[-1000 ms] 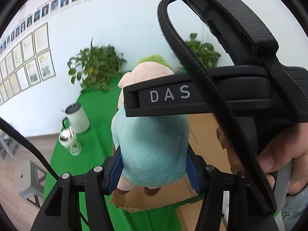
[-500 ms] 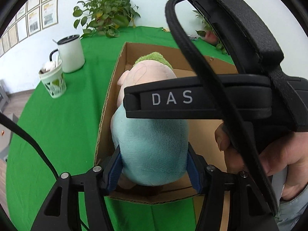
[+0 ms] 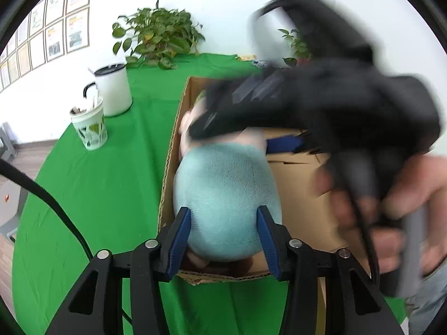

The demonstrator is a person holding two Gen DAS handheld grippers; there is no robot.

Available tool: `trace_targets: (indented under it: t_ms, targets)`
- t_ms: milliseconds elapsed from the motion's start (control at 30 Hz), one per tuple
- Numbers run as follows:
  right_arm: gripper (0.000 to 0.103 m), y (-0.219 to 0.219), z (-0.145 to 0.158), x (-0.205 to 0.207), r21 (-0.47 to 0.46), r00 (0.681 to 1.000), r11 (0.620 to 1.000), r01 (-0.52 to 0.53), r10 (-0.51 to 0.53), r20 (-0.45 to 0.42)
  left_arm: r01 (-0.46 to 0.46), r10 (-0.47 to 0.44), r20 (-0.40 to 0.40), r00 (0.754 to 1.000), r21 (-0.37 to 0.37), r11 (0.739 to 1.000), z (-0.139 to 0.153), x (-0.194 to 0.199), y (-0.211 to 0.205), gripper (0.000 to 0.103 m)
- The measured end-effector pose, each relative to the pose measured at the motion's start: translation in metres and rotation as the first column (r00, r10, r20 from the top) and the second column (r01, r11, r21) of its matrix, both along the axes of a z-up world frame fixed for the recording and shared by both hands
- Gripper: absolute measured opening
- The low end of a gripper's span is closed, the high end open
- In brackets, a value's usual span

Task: Organize objects
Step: 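Carry the plush toy over the cardboard tray and lower it inside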

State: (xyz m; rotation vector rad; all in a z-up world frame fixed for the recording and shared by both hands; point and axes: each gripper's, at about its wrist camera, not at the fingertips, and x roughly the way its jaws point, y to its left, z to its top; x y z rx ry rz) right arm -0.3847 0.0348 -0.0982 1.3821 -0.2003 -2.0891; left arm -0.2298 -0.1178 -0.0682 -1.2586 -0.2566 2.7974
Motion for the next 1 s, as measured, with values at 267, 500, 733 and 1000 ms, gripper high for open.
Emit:
trace_targets:
  t_ms: [267, 500, 733, 1000]
  targets:
    - [0.080, 0.018, 0.002, 0.023, 0.000, 0.998, 0.999, -0.032, 0.032, 0.045, -0.033, 0.031, 0.028, 0.999, 0.092, 0.995, -0.004, 0.004, -0.011, 0.040]
    - [0.079, -0.002, -0.009, 0.029, 0.021, 0.997, 1.000, 0.005, -0.007, 0.078, -0.045, 0.045, 0.006, 0.999, 0.062, 0.997, 0.004, 0.018, -0.018, 0.041]
    - [0.085, 0.010, -0.018, 0.017, -0.042, 0.984, 0.995, 0.090, -0.083, 0.156, -0.093, 0.093, -0.001, 0.996, 0.035, 0.995, 0.002, 0.021, -0.026, 0.088]
    - [0.085, 0.041, 0.011, 0.046, -0.141, 0.994, 0.987, 0.074, -0.061, 0.095, -0.055, 0.047, 0.062, 0.997, 0.127, 0.990, -0.005, 0.017, -0.027, 0.058]
